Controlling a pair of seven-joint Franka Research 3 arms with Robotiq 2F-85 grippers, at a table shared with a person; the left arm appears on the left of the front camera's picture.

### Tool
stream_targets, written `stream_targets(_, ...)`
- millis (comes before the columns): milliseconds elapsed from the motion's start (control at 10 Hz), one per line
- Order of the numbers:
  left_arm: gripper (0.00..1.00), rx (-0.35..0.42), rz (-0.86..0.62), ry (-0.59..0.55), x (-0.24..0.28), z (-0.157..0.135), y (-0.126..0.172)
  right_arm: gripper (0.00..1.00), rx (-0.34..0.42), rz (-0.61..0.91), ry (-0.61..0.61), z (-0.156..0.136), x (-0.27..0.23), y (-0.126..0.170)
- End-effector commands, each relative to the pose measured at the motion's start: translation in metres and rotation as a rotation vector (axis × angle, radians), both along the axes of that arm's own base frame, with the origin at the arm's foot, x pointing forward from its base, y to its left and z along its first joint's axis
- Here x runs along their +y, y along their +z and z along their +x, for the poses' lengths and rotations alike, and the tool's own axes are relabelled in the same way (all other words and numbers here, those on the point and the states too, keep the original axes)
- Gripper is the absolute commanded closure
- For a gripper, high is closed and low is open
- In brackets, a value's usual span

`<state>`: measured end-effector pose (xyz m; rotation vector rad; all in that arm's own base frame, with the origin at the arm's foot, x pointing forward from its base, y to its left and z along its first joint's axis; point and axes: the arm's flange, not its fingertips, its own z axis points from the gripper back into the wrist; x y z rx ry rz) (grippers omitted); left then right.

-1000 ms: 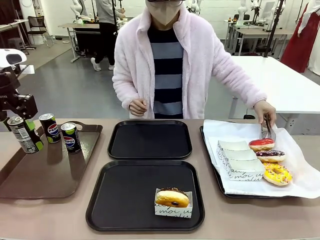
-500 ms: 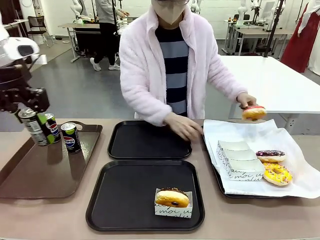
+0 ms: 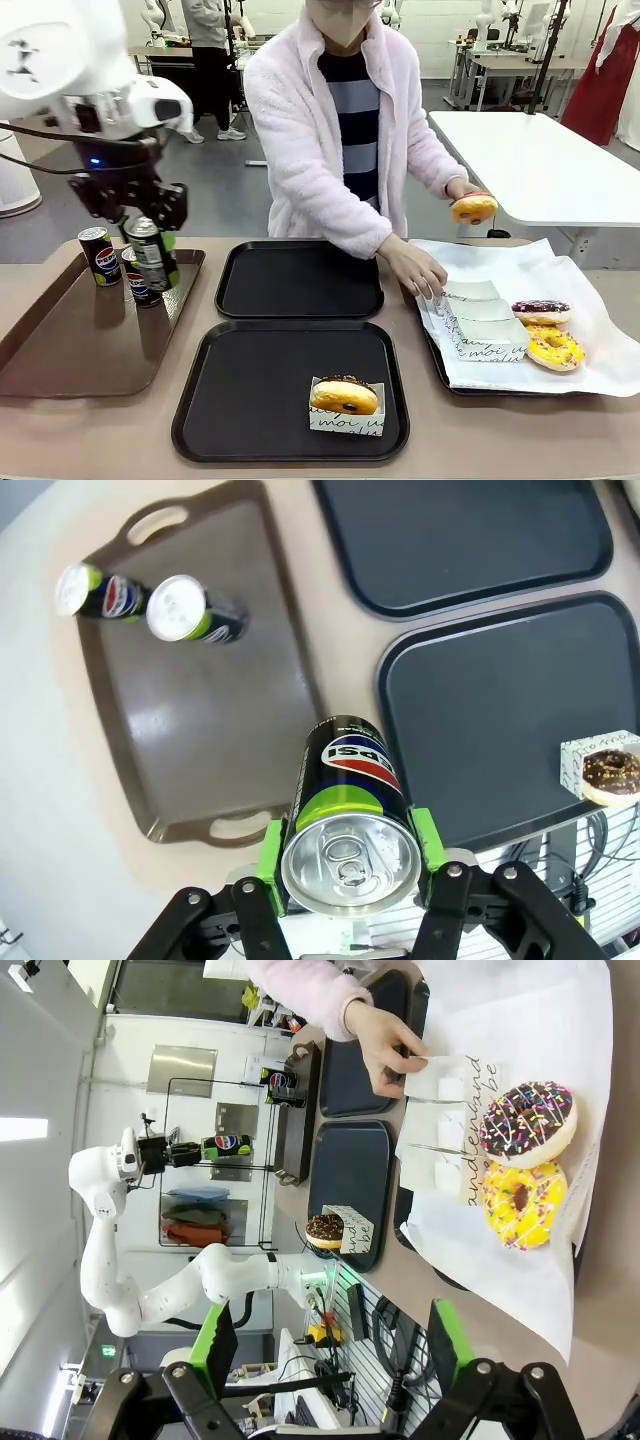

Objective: Set up donuts and drinks on trays.
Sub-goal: Pick up one Pepsi coke and place it on the Flat Tray.

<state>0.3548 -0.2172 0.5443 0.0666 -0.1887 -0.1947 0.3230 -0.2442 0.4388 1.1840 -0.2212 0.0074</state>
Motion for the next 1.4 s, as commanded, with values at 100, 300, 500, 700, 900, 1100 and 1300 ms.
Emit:
stream_targets(100, 0.41, -0.018, -0.004, -0.058, -0.049, 0.009, -0.012, 0.00, -0.001, -0.005, -0.001, -0.001, 0.000, -0.001)
stream_targets(300, 0.41, -0.016, -0.048, -0.129, -0.078, -0.003, -0.032, 0.00, -0.001, -0.005, -0.001, -0.001, 0.000, -0.001)
stream_targets(500, 0.41, 0.017, -0.076, -0.166, -0.094, -0.009, -0.061, 0.00, -0.001, -0.005, -0.001, -0.001, 0.000, -0.001)
stream_targets(700, 0.41, 0.056, -0.084, -0.196, -0.100, -0.004, -0.079, 0.00, -0.001, -0.005, -0.001, -0.001, 0.000, -0.001)
stream_targets(900, 0.41, 0.033, -0.051, -0.194, -0.100, -0.010, -0.064, 0.00, -0.001, -0.005, -0.001, -0.001, 0.000, -0.001)
stream_targets(1100, 0.41, 0.052, -0.055, -0.196, -0.101, -0.007, -0.078, 0.00, -0.001, -0.005, -0.001, -0.001, 0.000, -0.001)
stream_targets(1300, 0.41, 0.088, -0.045, -0.180, -0.092, -0.001, -0.107, 0.00, -0.001, -0.005, -0.001, -0.001, 0.000, -0.001)
